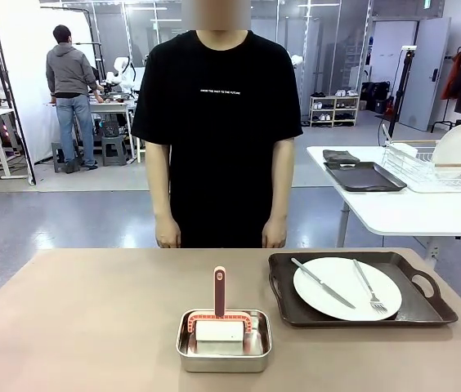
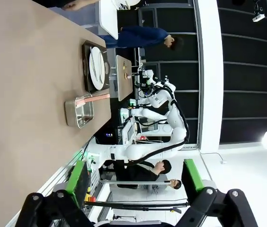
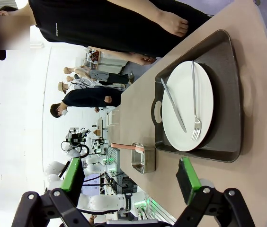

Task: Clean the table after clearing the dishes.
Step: When the right (or left) Handle tray is removed, use the right hand (or left hand) to clean the right (or left) side of the table with the Lint Roller.

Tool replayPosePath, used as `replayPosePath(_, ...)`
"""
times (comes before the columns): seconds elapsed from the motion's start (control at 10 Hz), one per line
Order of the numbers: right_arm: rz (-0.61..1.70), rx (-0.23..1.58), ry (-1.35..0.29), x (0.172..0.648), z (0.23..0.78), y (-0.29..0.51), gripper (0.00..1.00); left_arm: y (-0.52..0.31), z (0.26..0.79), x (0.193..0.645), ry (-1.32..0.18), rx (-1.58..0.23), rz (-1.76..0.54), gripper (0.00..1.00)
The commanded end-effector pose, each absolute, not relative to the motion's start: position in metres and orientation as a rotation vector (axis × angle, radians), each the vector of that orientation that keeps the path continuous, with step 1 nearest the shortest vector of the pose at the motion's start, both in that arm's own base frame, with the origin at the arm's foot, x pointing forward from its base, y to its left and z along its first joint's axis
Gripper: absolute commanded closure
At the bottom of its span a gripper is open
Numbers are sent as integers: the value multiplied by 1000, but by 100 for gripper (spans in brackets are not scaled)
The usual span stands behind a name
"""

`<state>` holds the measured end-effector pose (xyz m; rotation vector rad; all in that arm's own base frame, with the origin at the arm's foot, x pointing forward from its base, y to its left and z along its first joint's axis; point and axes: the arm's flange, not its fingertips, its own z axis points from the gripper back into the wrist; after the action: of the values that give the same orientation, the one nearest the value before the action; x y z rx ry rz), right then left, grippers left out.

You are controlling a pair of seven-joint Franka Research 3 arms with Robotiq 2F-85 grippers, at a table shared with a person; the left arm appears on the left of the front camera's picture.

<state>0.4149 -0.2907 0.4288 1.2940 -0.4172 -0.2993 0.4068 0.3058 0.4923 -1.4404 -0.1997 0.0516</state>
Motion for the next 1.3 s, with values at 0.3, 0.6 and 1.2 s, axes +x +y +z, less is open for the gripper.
replayPosePath(0.3, -296, 1295, -423, 414, 432, -290, 0, 304, 493, 397, -204, -1435, 57, 0)
replayPosePath(0.6, -296, 1295, -423, 414, 432, -290, 0, 304, 493, 397, -204, -1435, 57, 0)
replayPosePath(1.2, -296, 1295, -423, 414, 432, -290, 0, 304, 493, 397, -204, -1435, 57, 0)
